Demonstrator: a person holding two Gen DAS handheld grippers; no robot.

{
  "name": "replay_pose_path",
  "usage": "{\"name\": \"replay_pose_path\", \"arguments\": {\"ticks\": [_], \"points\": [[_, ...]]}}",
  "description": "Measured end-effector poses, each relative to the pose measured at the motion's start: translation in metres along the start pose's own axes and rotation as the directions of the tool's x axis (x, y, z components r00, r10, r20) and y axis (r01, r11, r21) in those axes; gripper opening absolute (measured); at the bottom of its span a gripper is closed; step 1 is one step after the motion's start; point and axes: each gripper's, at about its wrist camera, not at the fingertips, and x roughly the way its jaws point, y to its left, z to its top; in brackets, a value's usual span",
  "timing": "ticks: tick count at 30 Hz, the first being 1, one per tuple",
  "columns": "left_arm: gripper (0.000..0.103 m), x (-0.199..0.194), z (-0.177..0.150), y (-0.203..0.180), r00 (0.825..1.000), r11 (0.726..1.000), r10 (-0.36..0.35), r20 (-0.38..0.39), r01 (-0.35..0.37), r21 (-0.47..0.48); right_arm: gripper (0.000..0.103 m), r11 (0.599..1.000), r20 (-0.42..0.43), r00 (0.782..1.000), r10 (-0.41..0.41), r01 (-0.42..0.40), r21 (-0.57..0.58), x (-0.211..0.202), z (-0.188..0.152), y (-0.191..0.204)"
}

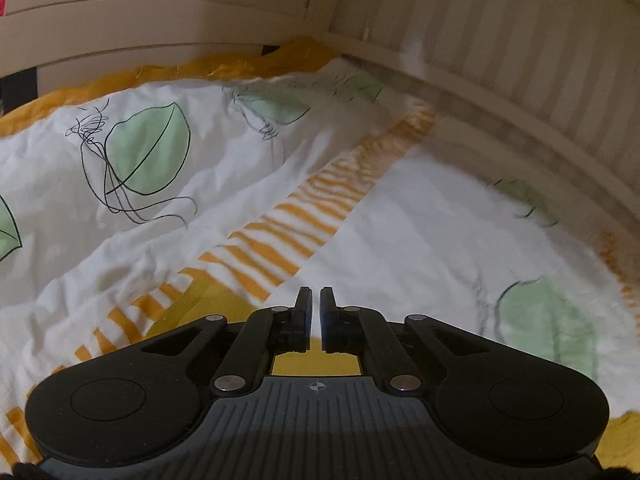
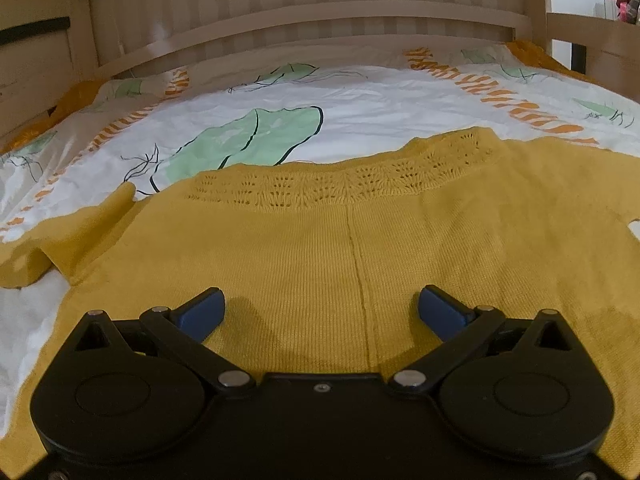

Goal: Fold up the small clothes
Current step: 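Move the left tool over to the cuff of one sweater sleeve, then close the left gripper on the sleeve cuff and lift it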

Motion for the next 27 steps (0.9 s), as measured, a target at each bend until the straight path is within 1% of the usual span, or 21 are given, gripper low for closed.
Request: {"name": "replay_pose_path", "arguments": {"ticks": [1, 2, 3, 4, 5, 6, 8, 11, 15, 17, 23, 27], "points": [[0.006, -0.002, 0.001, 0.005, 0.999, 0.999, -0.040, 0.005, 0.040, -0.028, 0.103, 1.000, 0.001, 1.000, 0.005, -0.005, 0.005, 0.000, 0.000, -0.001], [0.013, -0.003, 0.001, 0.011, 0.997, 0.995, -0.078, 0.011, 0.078, -0.056, 0.103, 1.000, 0.003, 1.000, 0.010, -0.010, 0.011, -0.001, 0.000, -0.002], [0.033, -0.004, 0.000, 0.017, 0.995, 0.991, -0.098, 0.014, 0.099, -0.086, 0.103, 1.000, 0.004, 1.000, 0.015, -0.015, 0.015, -0.001, 0.000, -0.003], [0.045, -0.002, -0.001, 0.022, 0.996, 0.990, -0.091, 0.014, 0.092, -0.109, 0.103, 1.000, 0.005, 1.000, 0.017, -0.017, 0.017, -0.001, 0.000, -0.003], [0.065, -0.001, -0.004, 0.029, 0.997, 0.989, -0.070, 0.021, 0.073, -0.126, 0.103, 1.000, 0.005, 1.000, 0.020, -0.020, 0.019, -0.001, 0.000, -0.003], [0.074, 0.001, -0.006, 0.035, 0.998, 0.990, -0.057, 0.026, 0.060, -0.131, 0.103, 1.000, 0.006, 1.000, 0.022, -0.022, 0.021, -0.001, 0.000, -0.004], [0.075, 0.007, -0.010, 0.047, 0.999, 0.992, -0.041, 0.014, 0.043, -0.120, 0.103, 1.000, 0.004, 1.000, 0.022, -0.022, 0.021, -0.001, 0.000, -0.003], [0.077, 0.018, -0.016, 0.064, 0.999, 0.993, -0.013, -0.030, 0.010, -0.116, 0.103, 1.000, 0.003, 1.000, 0.024, -0.024, 0.020, -0.002, 0.001, -0.003], [0.081, 0.031, -0.027, 0.084, 0.997, 0.989, -0.020, -0.071, 0.010, -0.147, 0.103, 0.999, 0.001, 0.999, 0.040, -0.040, 0.037, -0.003, 0.002, -0.006], [0.081, 0.039, -0.032, 0.092, 0.996, 0.986, -0.020, -0.083, 0.007, -0.164, 0.103, 0.998, 0.000, 0.999, 0.045, -0.045, 0.043, -0.003, 0.003, -0.006], [0.081, 0.060, -0.044, 0.107, 0.992, 0.971, -0.059, -0.116, 0.030, -0.237, 0.103, 0.999, -0.004, 0.999, 0.040, -0.040, 0.036, -0.003, 0.003, -0.006], [0.081, 0.073, -0.046, 0.107, 0.992, 0.969, -0.081, -0.100, 0.055, -0.240, 0.103, 0.999, -0.007, 0.999, 0.039, -0.039, 0.034, -0.003, 0.004, -0.005]]}}
